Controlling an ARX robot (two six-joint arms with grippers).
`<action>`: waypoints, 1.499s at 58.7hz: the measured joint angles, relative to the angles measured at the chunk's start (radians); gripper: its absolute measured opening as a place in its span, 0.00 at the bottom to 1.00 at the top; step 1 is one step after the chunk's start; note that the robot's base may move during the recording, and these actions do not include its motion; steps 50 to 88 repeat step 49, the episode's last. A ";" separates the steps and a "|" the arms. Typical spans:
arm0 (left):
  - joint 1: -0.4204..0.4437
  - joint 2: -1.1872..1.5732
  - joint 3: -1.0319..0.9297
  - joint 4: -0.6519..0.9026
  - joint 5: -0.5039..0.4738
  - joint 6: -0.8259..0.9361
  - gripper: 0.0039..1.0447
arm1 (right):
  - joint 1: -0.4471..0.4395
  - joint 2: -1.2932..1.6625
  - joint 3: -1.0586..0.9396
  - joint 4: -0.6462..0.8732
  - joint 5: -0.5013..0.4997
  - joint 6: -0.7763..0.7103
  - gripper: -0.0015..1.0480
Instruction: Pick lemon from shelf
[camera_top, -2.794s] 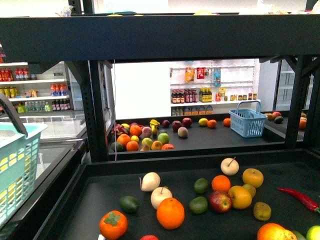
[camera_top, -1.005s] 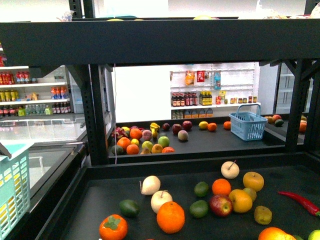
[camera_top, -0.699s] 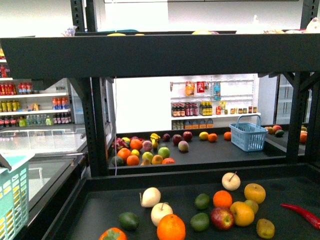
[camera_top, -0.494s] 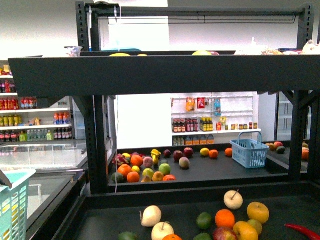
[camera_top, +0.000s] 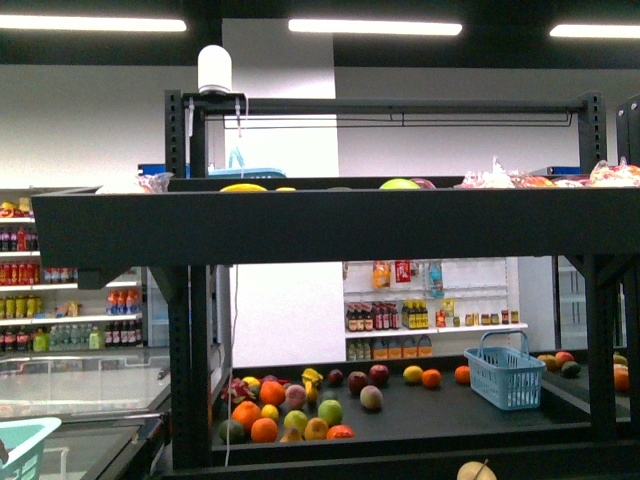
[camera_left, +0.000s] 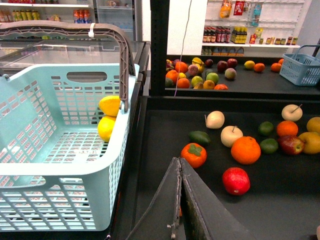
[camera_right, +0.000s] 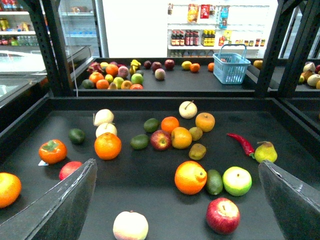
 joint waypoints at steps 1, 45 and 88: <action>0.000 -0.002 -0.002 0.000 0.000 0.000 0.02 | 0.000 0.000 0.000 0.000 0.000 0.000 0.93; 0.000 -0.058 -0.058 0.008 0.000 0.000 0.20 | 0.000 0.000 0.000 0.000 -0.001 0.000 0.93; 0.000 -0.058 -0.058 0.008 0.000 0.000 0.37 | 0.000 0.000 0.000 0.000 -0.001 0.000 0.93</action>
